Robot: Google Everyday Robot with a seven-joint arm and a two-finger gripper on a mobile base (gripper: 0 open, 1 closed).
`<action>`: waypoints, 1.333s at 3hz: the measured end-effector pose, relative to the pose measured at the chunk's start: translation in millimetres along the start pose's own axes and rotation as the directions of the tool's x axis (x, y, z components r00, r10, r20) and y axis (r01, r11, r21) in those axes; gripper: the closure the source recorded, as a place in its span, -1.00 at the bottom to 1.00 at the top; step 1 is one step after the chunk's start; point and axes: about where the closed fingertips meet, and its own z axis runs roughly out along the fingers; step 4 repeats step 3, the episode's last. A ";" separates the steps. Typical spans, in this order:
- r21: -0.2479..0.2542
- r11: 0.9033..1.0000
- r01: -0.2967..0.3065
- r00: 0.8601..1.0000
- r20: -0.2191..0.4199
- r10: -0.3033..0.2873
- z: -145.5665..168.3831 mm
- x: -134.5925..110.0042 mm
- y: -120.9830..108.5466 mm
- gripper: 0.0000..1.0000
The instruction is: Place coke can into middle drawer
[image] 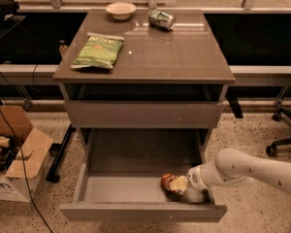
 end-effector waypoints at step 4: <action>0.013 1.000 -0.019 1.000 -0.005 0.019 11.2 1.9 -2.2 -1.00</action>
Offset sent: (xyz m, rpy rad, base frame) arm 0.0018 0.0018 -0.0082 -0.0123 0.0088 -0.0193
